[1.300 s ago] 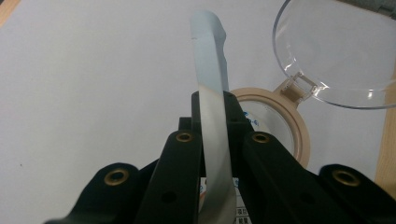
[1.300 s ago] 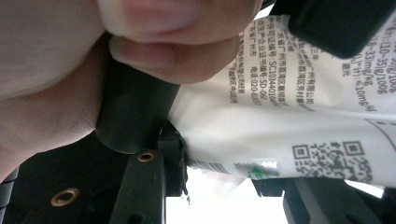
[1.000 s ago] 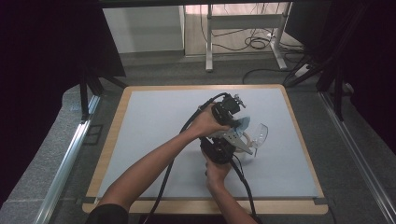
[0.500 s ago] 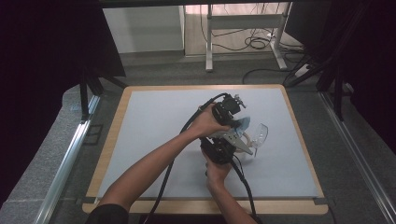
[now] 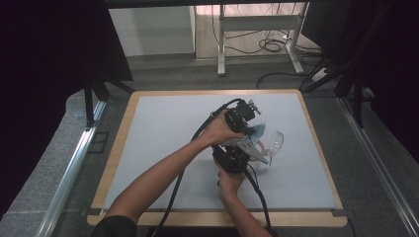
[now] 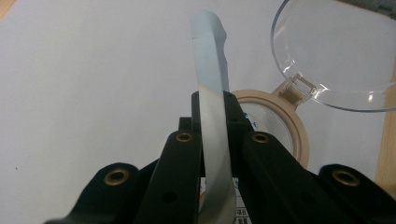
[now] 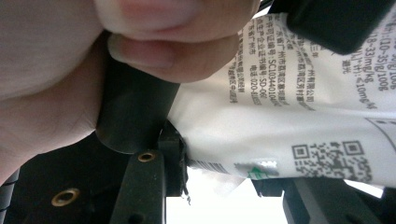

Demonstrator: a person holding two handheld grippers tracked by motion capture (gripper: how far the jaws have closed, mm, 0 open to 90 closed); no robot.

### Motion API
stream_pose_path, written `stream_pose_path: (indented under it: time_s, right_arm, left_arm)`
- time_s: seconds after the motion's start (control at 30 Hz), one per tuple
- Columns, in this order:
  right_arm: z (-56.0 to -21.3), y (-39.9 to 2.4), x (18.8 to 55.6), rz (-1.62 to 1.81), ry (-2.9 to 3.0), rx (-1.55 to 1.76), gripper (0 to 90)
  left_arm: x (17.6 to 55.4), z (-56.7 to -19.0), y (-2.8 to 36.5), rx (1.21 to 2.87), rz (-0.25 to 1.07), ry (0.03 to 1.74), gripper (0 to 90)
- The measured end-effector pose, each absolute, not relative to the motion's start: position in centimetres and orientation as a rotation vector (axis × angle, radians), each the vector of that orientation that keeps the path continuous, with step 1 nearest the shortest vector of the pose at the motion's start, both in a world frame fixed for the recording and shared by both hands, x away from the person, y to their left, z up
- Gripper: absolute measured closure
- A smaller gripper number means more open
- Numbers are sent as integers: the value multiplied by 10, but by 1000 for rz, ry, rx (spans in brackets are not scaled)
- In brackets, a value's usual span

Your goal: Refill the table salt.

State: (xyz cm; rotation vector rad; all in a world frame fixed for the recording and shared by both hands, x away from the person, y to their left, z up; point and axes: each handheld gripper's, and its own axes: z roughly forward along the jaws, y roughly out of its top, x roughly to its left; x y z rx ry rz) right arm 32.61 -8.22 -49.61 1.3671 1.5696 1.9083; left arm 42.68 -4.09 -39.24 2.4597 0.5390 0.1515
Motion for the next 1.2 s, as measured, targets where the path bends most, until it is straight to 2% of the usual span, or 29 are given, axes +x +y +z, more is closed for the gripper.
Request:
stream_pose_path:
  time_s: [1.2]
  right_arm:
    - [-493, -80, 328, 1893, 1591, 1331, 629]
  left_arm:
    - [428, -390, -38, 2467, 147, 544, 875]
